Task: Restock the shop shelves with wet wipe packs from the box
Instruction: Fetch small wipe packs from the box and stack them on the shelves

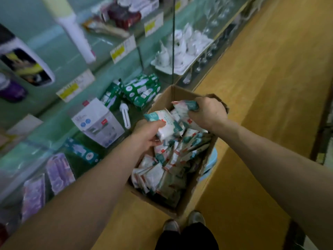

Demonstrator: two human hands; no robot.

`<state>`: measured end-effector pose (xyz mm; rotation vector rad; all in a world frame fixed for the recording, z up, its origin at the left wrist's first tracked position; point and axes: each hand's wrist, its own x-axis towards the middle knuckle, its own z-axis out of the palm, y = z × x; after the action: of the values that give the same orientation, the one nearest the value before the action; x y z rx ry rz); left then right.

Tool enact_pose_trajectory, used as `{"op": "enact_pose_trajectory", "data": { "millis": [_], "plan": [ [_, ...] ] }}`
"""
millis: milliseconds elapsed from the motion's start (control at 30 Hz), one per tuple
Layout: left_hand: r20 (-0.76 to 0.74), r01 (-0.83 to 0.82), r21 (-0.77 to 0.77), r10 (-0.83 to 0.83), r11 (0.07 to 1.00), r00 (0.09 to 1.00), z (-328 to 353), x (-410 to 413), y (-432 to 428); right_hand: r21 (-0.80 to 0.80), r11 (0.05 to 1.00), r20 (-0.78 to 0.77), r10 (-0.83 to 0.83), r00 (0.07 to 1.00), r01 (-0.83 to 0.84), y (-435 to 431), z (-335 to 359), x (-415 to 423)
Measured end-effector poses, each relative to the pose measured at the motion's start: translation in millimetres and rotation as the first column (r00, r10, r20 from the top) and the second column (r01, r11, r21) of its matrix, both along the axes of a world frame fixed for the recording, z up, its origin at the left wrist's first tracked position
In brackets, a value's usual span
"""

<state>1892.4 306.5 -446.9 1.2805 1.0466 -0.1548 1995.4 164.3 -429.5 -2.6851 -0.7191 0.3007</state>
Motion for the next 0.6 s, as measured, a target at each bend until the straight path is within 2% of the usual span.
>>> {"op": "enact_pose_trajectory", "data": {
  "millis": [100, 300, 600],
  "plan": [
    [0.072, 0.084, 0.09, -0.091, 0.992, 0.993, 39.4, 15.1, -15.4, 0.065, 0.99, -0.02, -0.123, 0.992, 0.124, -25.9, 38.4, 1.5],
    [0.194, 0.205, 0.222, -0.25, 0.953, 0.949, 115.3, 52.1, -62.1, 0.168, 0.953, 0.016, -0.261, 0.965, 0.254, -93.5, 119.5, 6.2],
    [0.305, 0.39, 0.373, -0.508, 0.842, 0.806, 215.6, 107.1, -186.3, 0.27, 0.864, 0.141, -0.473, 0.87, 0.426, -222.8, 212.2, 23.0]
  ]
}}
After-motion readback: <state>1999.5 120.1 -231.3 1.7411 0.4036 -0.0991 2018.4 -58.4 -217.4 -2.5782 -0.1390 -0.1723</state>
